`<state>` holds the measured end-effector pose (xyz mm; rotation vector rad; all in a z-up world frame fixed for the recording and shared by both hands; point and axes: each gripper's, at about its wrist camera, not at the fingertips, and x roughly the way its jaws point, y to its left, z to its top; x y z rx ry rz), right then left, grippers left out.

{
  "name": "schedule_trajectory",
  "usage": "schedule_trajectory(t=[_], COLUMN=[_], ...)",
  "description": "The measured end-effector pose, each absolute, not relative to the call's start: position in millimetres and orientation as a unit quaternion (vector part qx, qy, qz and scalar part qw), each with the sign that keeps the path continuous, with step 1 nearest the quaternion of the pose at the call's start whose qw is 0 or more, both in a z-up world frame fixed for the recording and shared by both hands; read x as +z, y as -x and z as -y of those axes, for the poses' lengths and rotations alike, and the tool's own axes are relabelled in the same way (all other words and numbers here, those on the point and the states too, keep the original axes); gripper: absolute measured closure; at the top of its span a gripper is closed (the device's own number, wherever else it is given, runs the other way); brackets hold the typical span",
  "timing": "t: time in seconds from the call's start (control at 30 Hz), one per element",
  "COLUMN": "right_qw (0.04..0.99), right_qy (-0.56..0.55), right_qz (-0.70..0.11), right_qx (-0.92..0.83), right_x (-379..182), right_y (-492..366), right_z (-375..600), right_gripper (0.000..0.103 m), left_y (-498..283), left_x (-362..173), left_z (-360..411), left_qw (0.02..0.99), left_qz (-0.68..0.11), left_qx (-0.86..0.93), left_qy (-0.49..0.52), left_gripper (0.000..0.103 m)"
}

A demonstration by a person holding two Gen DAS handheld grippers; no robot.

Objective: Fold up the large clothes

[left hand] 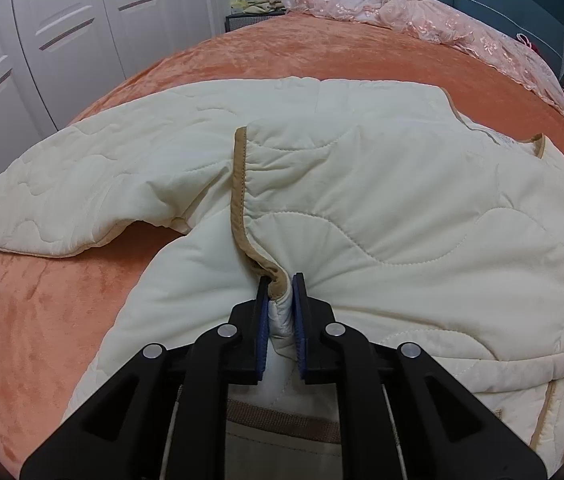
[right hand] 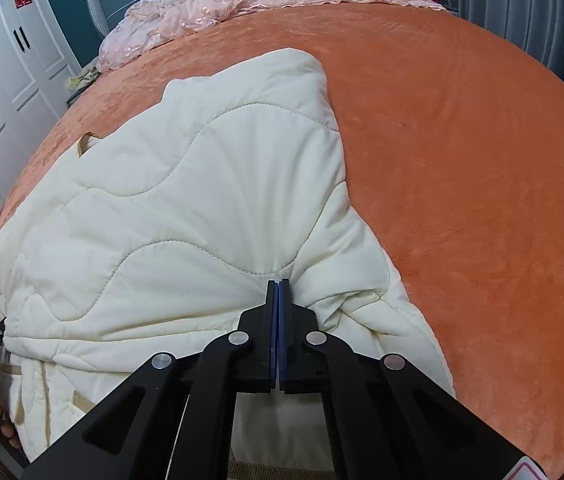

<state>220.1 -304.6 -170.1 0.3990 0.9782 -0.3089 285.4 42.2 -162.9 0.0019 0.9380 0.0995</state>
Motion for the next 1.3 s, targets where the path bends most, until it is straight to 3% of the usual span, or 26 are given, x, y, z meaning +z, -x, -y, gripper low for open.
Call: schedule_trajectory(t=[0.33, 0.4, 0.43, 0.47, 0.53, 0.93, 1.13, 1.17, 1.2, 1.23, 1.3], right_qw=[0.857, 0.854, 0.859, 0.865, 0.873, 0.869, 0.863, 0.863, 0.862, 0.862, 0.862], right_qy=[-0.147, -0.115, -0.113, -0.116, -0.119, -0.108, -0.1, -0.101, -0.103, -0.104, -0.107], right_qz=[-0.463, -0.47, -0.462, -0.454, -0.447, -0.481, -0.494, -0.494, -0.494, -0.495, -0.494], right_qx=[-0.17, -0.19, -0.188, -0.18, -0.154, -0.039, -0.035, -0.036, -0.037, -0.039, -0.042], right_x=[-164.2, -144.1, -132.3, -121.7, -106.4, -94.4, -92.5, -92.1, -92.1, -91.9, -90.7], right_y=[-223.0, -221.3, -215.0, -206.8, -190.7, -127.9, -124.3, -124.4, -125.4, -126.0, -125.9], right_z=[292.0, 276.3, 266.4, 255.2, 231.8, 104.0, 94.4, 95.2, 96.9, 98.1, 101.1], right_gripper=[0.103, 0.1, 0.089, 0.088, 0.088, 0.071, 0.069, 0.069, 0.069, 0.068, 0.068], left_y=[-282.0, -278.7, -273.6, -266.2, -248.8, -244.9, -254.8, -261.3, -269.0, -276.9, -288.9], left_x=[-162.2, -150.4, -141.7, -132.6, -115.4, -124.1, -145.5, -143.9, -142.4, -141.7, -129.5], left_z=[-41.5, -56.4, -68.6, -82.7, -116.3, -377.5, -448.4, -448.1, -446.4, -443.9, -433.5], left_qw=[0.897, 0.893, 0.89, 0.89, 0.892, 0.826, 0.789, 0.792, 0.798, 0.8, 0.81], left_qz=[-0.439, -0.448, -0.45, -0.446, -0.428, -0.432, -0.411, -0.411, -0.41, -0.417, -0.417], left_qx=[0.048, 0.037, 0.037, 0.037, 0.044, 0.246, 0.281, 0.279, 0.261, 0.245, 0.237], left_qy=[-0.003, 0.032, 0.057, 0.086, 0.136, 0.266, 0.359, 0.357, 0.357, 0.356, 0.338], left_gripper=[0.091, 0.076, 0.068, 0.049, 0.035, 0.033, 0.037, 0.048, 0.075, 0.088, 0.097])
